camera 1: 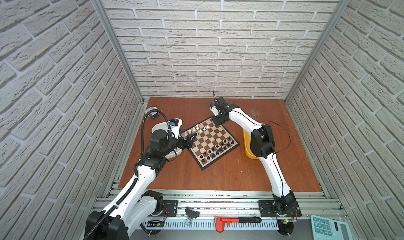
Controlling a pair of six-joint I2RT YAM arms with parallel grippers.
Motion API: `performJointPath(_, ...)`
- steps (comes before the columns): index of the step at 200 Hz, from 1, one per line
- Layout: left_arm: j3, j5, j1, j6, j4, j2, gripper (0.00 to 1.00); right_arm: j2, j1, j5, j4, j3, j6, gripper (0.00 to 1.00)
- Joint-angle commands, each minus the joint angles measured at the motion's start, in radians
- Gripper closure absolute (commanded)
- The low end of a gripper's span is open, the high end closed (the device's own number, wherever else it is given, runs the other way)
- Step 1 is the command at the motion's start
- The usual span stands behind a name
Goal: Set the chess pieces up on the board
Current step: 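Lower the white pawn onto its square and open the right gripper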
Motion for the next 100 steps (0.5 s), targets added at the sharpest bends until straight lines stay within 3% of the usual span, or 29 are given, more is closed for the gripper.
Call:
performJointPath(1,-0.018,-0.004,0.006,-0.002,0.066,-0.005,0.01,0.010,0.007,-0.007,-0.015,0.027,-0.004,0.93)
performJointPath(100,-0.022,0.007,0.011,-0.018,0.082,0.003,0.02,-0.023,0.007,-0.023,-0.021,0.029,-0.003,0.89)
